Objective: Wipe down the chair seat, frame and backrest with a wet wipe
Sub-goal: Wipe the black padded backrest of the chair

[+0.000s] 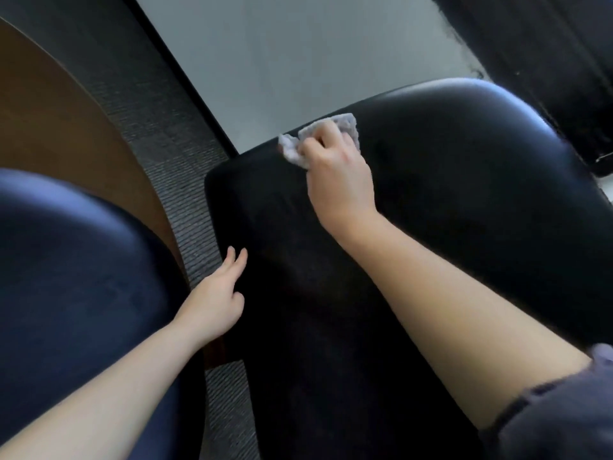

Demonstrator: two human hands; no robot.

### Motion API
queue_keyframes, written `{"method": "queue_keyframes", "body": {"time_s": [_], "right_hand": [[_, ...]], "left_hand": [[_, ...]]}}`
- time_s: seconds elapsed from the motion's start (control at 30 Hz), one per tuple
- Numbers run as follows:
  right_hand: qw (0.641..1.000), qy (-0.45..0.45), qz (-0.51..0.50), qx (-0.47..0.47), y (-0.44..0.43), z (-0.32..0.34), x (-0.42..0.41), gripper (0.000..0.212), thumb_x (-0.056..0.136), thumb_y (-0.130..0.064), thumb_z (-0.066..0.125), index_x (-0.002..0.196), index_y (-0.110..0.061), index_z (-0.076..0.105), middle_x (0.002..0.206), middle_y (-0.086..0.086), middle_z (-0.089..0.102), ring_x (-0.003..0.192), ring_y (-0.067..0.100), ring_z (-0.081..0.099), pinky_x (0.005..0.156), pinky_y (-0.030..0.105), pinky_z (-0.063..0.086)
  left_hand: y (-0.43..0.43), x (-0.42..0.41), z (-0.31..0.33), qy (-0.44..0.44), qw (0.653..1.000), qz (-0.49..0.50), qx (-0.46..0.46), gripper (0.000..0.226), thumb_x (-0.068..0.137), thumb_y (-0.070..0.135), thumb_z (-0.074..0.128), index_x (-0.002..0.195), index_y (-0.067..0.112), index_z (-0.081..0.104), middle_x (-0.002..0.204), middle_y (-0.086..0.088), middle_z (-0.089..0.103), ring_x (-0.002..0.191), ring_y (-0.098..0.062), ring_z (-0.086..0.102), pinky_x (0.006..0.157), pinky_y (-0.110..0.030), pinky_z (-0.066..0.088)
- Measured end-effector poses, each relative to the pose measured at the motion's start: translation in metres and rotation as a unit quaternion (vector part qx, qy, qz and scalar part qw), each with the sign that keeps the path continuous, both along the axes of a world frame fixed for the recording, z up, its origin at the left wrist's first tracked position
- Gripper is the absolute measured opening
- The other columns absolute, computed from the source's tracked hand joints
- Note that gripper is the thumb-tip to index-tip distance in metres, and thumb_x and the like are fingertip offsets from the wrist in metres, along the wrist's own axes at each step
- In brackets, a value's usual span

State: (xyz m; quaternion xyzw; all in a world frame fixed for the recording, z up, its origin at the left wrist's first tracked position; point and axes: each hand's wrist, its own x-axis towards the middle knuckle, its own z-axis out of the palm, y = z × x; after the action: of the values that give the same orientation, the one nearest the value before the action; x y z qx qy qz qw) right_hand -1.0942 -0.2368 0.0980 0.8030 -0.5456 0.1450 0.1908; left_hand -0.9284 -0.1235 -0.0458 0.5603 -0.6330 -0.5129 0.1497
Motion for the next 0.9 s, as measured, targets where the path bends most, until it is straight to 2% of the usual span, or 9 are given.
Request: {"method": "queue_keyframes", "body": {"time_s": [0.1,0.23,0.4,0.47,0.57,0.63,0.7,0.77,0.9], "right_hand": [[0.998,-0.013,0.039,0.056,0.013,-0.037,0.028,0.019,0.074,0.005,0.053,0.083,-0.002,0.068,0.091,0.015,0.063,0.076,0.032,0.06,0.051,0.037,0.05],[0.919,0.172,0.141,0.325,0.039,-0.076,0.042,0.04,0.09,-0.017,0.034,0.108,-0.006,0.067,0.109,0.017,0.057,0.102,0.035,0.055,0.079,0.044,0.048],[0.992,0.008,0.079,0.097,-0.019,-0.048,0.045,0.016,0.069,0.008,0.068,0.081,-0.003,0.069,0.09,0.014,0.064,0.075,0.032,0.059,0.049,0.037,0.049],[0.984,0.02,0.12,0.13,-0.01,-0.071,0.047,0.017,0.073,0.006,0.064,0.086,-0.004,0.071,0.09,0.014,0.063,0.077,0.032,0.06,0.052,0.038,0.051],[0.929,0.127,0.202,0.284,0.027,-0.097,0.041,0.03,0.082,-0.008,0.048,0.095,-0.01,0.074,0.091,0.012,0.061,0.085,0.03,0.06,0.06,0.038,0.051],[0.92,0.173,0.211,0.282,0.02,-0.1,0.044,0.019,0.079,-0.006,0.056,0.082,-0.009,0.074,0.084,0.009,0.062,0.082,0.027,0.059,0.066,0.036,0.048],[0.95,0.174,0.179,0.187,0.003,-0.096,0.053,0.019,0.076,-0.005,0.057,0.072,-0.015,0.073,0.079,0.002,0.065,0.081,0.02,0.061,0.073,0.029,0.039],[0.961,0.12,0.149,0.2,-0.002,-0.098,0.058,0.032,0.083,-0.011,0.044,0.084,-0.015,0.076,0.094,0.004,0.07,0.097,0.021,0.06,0.087,0.03,0.033],[0.893,0.124,0.186,0.391,0.049,-0.128,0.049,0.041,0.089,-0.017,0.036,0.106,-0.009,0.073,0.122,0.007,0.066,0.123,0.024,0.051,0.11,0.038,0.027]], "left_hand": [[0.002,0.006,-0.007,0.024,1.0,0.003,-0.003,0.081,0.086,-0.001,0.045,0.155,0.031,0.016,0.161,0.011,0.005,0.135,-0.015,0.043,0.103,-0.019,0.037],[0.01,0.004,-0.011,0.005,0.999,-0.033,0.019,0.084,0.084,0.001,0.049,0.155,0.026,0.012,0.163,0.0,0.001,0.147,-0.02,0.021,0.115,-0.019,0.019],[0.021,0.006,-0.025,0.052,0.998,-0.027,0.02,0.085,0.088,0.0,0.047,0.155,0.032,0.007,0.161,0.009,-0.005,0.147,-0.008,0.013,0.095,0.008,0.004],[0.022,0.01,-0.03,0.061,0.997,-0.037,0.02,0.084,0.088,-0.001,0.047,0.155,0.033,0.008,0.161,0.012,-0.005,0.145,-0.007,0.02,0.096,0.007,0.012],[0.023,0.016,-0.031,0.046,0.997,-0.062,0.013,0.082,0.087,0.004,0.048,0.156,0.029,0.01,0.162,0.009,-0.005,0.146,-0.013,0.022,0.111,-0.013,0.02],[0.022,0.024,-0.033,-0.049,0.993,-0.104,-0.013,0.077,0.091,0.013,0.048,0.156,0.022,0.008,0.163,0.001,-0.003,0.15,-0.017,0.009,0.12,-0.028,0.011],[0.022,0.035,-0.038,-0.207,0.96,-0.185,-0.043,0.076,0.095,0.028,0.048,0.156,0.017,0.003,0.164,-0.007,-0.005,0.151,-0.023,-0.004,0.121,-0.046,0.002],[0.027,0.047,-0.043,-0.31,0.919,-0.245,-0.02,0.081,0.096,0.043,0.048,0.156,0.016,0.001,0.163,-0.011,-0.009,0.149,-0.028,-0.014,0.116,-0.061,-0.006],[0.045,0.057,-0.05,-0.407,0.855,-0.321,0.004,0.099,0.087,0.062,0.053,0.155,0.014,0.0,0.158,-0.017,-0.024,0.144,-0.033,-0.029,0.105,-0.072,-0.013]]}}
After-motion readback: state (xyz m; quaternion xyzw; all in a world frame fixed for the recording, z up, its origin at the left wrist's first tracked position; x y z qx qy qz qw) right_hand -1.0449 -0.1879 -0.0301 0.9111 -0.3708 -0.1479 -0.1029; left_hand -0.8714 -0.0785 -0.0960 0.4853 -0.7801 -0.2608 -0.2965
